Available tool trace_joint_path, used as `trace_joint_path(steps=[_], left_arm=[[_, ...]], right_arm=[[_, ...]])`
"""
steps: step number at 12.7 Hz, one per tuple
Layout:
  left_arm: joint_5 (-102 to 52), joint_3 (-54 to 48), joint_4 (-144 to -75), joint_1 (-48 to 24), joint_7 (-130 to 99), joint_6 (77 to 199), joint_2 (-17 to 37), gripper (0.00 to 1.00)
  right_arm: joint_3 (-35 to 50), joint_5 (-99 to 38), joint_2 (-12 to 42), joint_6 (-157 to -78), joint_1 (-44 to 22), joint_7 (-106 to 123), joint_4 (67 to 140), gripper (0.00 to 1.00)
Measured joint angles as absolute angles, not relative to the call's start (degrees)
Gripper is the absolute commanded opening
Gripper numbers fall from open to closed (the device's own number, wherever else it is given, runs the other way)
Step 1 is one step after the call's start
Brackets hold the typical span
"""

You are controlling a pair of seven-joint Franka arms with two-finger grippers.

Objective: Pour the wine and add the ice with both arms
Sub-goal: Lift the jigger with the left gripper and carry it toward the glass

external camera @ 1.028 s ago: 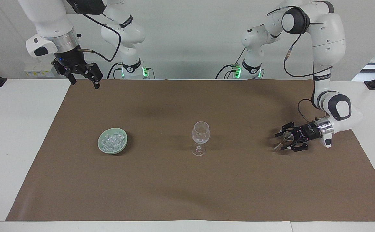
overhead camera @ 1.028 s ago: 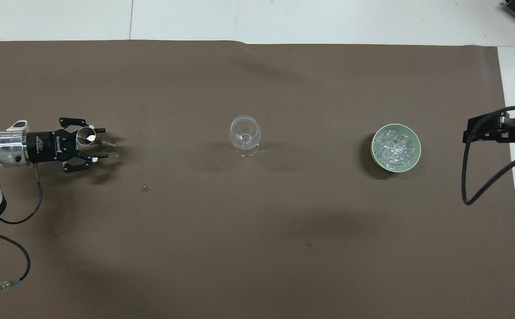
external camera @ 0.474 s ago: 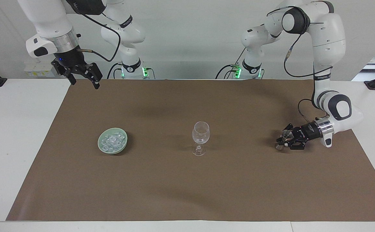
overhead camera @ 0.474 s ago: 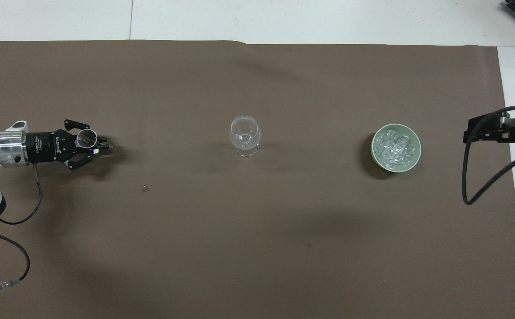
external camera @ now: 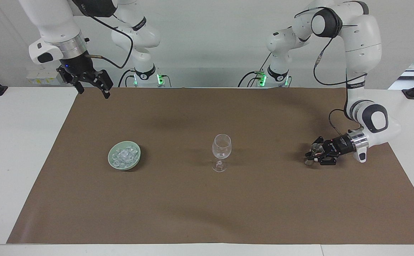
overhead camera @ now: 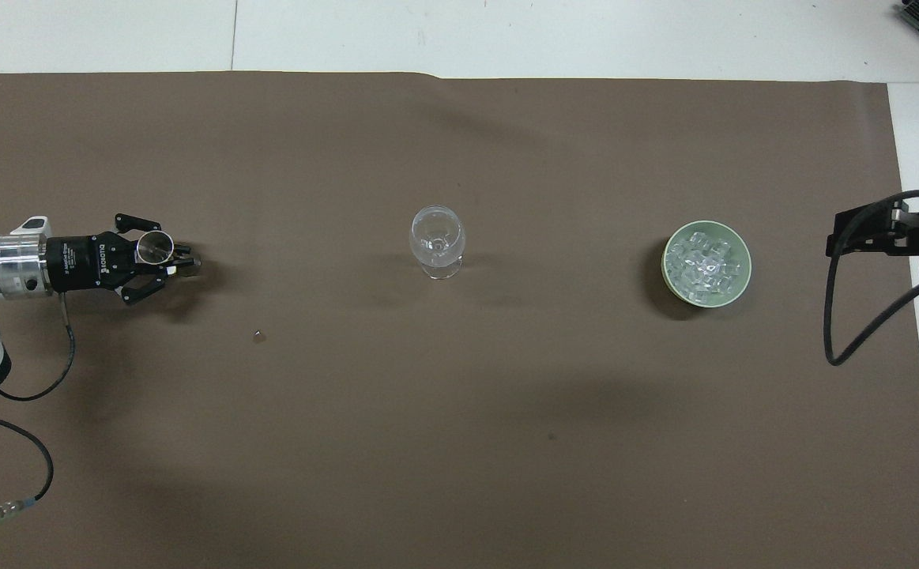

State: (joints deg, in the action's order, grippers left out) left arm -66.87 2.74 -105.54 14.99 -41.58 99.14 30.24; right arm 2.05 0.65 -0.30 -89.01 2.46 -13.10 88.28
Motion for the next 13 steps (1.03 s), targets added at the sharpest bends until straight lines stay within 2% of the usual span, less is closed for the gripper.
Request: trace_joint_path(steps=[9, 13], left_arm=[[-66.9, 2.0, -104.5, 16.5, -47.4, 97.7, 29.3, 0.00], [-67.1, 0.4, -103.9, 16.5, -50.0, 97.6, 26.0, 0.00]], right_arm=[[2.1, 0.6, -0.3, -89.0, 2.5, -13.1, 88.4, 1.00], [2.1, 0.6, -0.4, -89.0, 2.5, -13.1, 88.5, 1.00]])
